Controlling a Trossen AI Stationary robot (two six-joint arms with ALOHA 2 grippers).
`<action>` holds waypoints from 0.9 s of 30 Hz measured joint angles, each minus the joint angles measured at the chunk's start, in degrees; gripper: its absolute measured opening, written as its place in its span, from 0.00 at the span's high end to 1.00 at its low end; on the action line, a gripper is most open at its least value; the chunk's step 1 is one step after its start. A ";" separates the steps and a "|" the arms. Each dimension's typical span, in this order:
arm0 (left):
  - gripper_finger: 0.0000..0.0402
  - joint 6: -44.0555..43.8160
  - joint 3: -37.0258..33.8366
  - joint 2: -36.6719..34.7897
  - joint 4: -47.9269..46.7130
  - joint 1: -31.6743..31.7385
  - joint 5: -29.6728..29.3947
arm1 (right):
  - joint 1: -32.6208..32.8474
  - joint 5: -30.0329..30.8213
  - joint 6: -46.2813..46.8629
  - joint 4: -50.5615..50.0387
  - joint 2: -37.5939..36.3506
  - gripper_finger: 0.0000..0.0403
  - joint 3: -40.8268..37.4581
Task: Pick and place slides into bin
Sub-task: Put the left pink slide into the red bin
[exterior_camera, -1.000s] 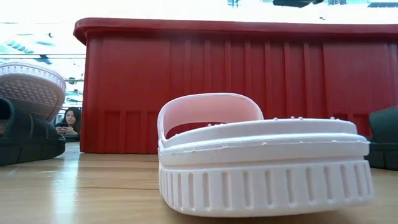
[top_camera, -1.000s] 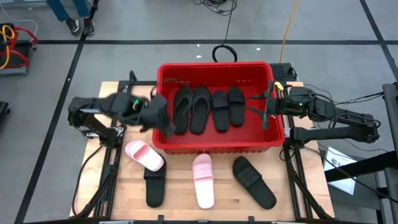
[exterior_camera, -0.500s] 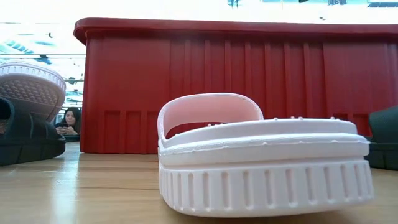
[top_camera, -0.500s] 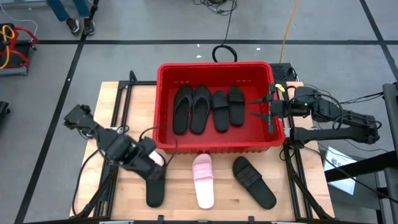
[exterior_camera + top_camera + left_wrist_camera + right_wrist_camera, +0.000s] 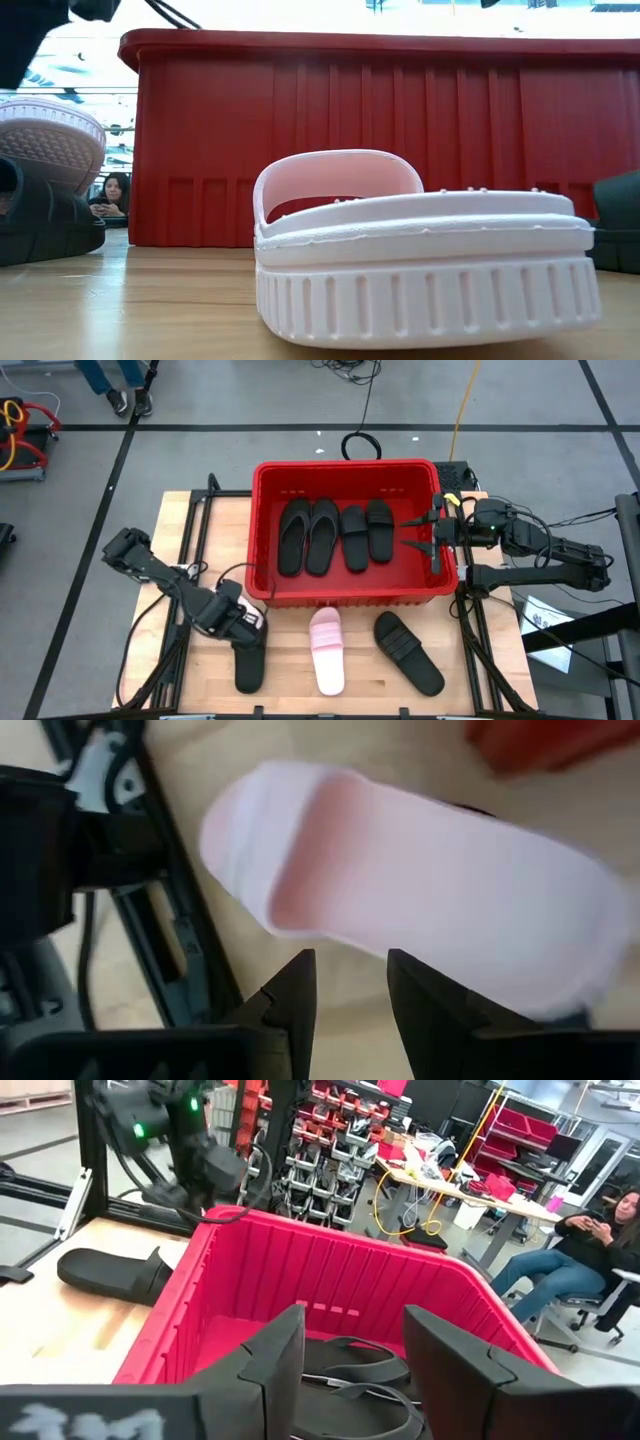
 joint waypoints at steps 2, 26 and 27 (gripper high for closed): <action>0.70 0.10 -2.25 0.00 0.05 0.97 0.03 | -0.05 0.14 0.24 0.22 0.10 0.60 0.00; 0.70 2.71 -14.42 -0.02 1.84 1.66 -2.19 | -0.05 4.31 4.52 3.16 1.69 0.60 0.00; 0.70 2.71 -14.57 -0.02 1.89 1.64 -2.19 | -0.07 4.91 4.50 3.17 1.69 0.60 0.00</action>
